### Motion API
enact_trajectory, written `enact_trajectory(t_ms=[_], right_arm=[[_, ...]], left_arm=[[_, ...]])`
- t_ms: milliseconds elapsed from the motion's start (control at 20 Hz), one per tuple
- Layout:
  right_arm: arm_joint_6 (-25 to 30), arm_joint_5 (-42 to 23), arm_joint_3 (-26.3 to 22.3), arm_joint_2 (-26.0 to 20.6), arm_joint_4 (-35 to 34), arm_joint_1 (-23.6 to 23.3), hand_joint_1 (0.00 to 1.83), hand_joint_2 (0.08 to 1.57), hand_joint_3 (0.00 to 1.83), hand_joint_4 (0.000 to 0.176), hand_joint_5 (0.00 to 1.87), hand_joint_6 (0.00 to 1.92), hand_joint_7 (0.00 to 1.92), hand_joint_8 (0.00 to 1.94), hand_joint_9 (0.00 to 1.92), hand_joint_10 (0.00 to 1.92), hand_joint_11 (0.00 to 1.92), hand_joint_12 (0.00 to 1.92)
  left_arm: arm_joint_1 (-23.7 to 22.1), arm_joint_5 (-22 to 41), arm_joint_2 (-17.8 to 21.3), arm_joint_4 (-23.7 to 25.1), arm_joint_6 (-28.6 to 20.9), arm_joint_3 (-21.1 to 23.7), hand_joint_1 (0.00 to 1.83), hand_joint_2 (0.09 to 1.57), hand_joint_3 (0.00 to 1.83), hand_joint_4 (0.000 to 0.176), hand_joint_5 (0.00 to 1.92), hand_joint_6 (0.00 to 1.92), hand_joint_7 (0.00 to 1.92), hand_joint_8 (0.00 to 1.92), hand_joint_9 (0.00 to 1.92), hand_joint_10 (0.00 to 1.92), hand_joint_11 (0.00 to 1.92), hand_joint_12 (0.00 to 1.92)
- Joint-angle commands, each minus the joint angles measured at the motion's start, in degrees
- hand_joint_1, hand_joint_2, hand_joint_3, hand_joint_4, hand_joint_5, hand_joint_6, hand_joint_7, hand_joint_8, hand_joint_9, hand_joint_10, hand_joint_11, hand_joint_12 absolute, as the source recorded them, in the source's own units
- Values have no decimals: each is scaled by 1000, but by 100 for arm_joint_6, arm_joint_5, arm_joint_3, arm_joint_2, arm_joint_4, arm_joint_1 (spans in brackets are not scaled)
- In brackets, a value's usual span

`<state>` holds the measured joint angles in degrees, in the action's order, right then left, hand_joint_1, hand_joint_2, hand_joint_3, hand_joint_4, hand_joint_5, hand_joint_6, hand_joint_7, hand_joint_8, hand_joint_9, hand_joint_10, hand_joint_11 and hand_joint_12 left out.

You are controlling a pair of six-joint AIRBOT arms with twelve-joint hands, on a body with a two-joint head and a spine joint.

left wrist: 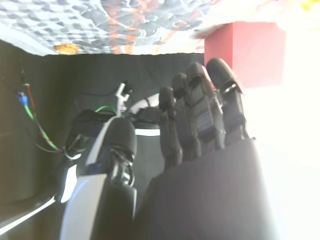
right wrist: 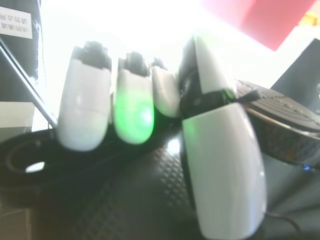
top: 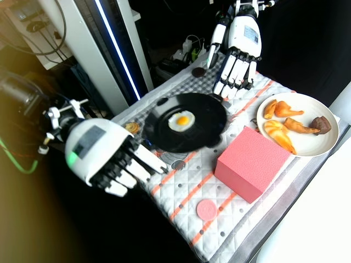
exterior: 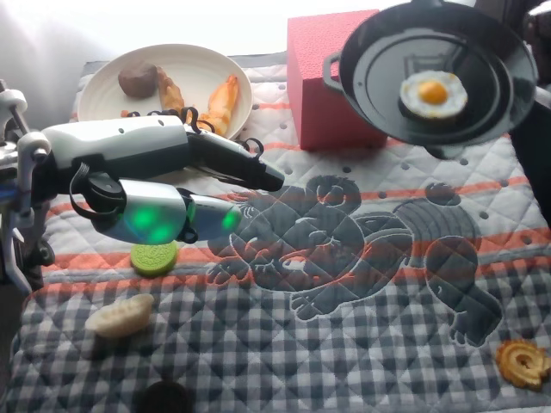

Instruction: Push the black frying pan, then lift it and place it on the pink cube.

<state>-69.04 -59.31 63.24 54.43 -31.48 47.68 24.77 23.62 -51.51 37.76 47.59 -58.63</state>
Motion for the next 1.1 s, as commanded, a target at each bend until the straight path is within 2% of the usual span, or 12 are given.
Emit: enact_trajectory(t_ms=[0, 100, 150, 200, 300, 400, 450, 600, 650, 750, 800, 1050], right_arm=[[24, -411, 118, 56, 193, -186, 1463, 1295, 0, 0, 1073, 1921, 1413, 1941, 1594, 1921, 1637, 1921], [24, -57, 426, 275, 217, -528, 1431, 1310, 0, 0, 1168, 1921, 1435, 1941, 1592, 1921, 1624, 1921], [23, 233, 650, 434, 222, -754, 1263, 1324, 4, 0, 1218, 1921, 1439, 1941, 1570, 1921, 1595, 1921], [23, 322, 739, 498, 222, -840, 1263, 1324, 4, 0, 1218, 1921, 1439, 1941, 1570, 1921, 1595, 1921], [21, 723, 1046, 708, 221, -1132, 1416, 1300, 0, 0, 1269, 1921, 1493, 1941, 1632, 1921, 1661, 1921], [-5, 1185, 1392, 944, 218, -1403, 1475, 1283, 0, 0, 1311, 1921, 1506, 1941, 1614, 1921, 1622, 1921], [-30, 1396, 1560, 1066, 197, -1510, 1447, 1288, 0, 0, 1338, 1921, 1506, 1941, 1616, 1921, 1639, 1921], [-104, 1737, 1875, 1296, 102, -1640, 1354, 1299, 0, 0, 1277, 1921, 1487, 1941, 1616, 1921, 1663, 1921], [-143, 1829, 1947, 1345, 64, -1668, 1373, 1289, 0, 0, 1298, 1921, 1512, 1941, 1624, 1921, 1668, 1921], [-235, 1945, 2053, 1415, -58, -1693, 1386, 1290, 0, 0, 1297, 1921, 1475, 1941, 1578, 1921, 1625, 1921], [-236, 1980, 2110, 1449, -113, -1694, 1461, 1275, 0, 0, 1289, 1921, 1473, 1941, 1594, 1921, 1646, 1921], [-366, 2262, 2386, 1620, -299, -1779, 1458, 1262, 0, 0, 1255, 1921, 1424, 1941, 1567, 1921, 1624, 1921]], left_arm=[[-14, 540, 53, -175, -21, -9, 311, 1493, 15, 35, 470, 8, 450, 5, 423, 11, 0, 963], [4, 553, 52, -175, -21, -11, 279, 1505, 12, 28, 476, 9, 457, 7, 428, 13, 0, 968], [23, 578, 39, -177, -21, -19, 359, 1492, 1, 22, 492, 13, 473, 8, 448, 20, 0, 977], [25, 584, 28, -178, -21, -26, 359, 1492, 1, 22, 492, 13, 473, 8, 448, 20, 0, 977], [26, 601, -26, -182, -21, -62, 500, 1461, 0, 7, 514, 18, 493, 10, 472, 26, 0, 978], [37, 626, -75, -182, -21, -89, 586, 1431, 0, 0, 535, 18, 507, 6, 488, 25, 0, 1002], [56, 641, -93, -182, -22, -99, 616, 1421, 0, 0, 556, 23, 527, 11, 509, 31, 0, 1041], [69, 668, -126, -182, -32, -135, 505, 1450, 0, 0, 550, 14, 514, 2, 502, 24, 0, 1036], [69, 687, -134, -182, -38, -144, 602, 1425, 0, 0, 566, 19, 533, 7, 517, 29, 0, 1074], [69, 704, -153, -182, -42, -159, 595, 1425, 0, 0, 555, 10, 529, 4, 501, 18, 0, 1039], [69, 716, -181, -183, -58, -180, 607, 1421, 0, 0, 560, 11, 534, 4, 506, 18, 0, 1031], [82, 761, -229, -183, -84, -220, 581, 1428, 0, 0, 541, 1, 497, 0, 464, 0, 0, 945]])
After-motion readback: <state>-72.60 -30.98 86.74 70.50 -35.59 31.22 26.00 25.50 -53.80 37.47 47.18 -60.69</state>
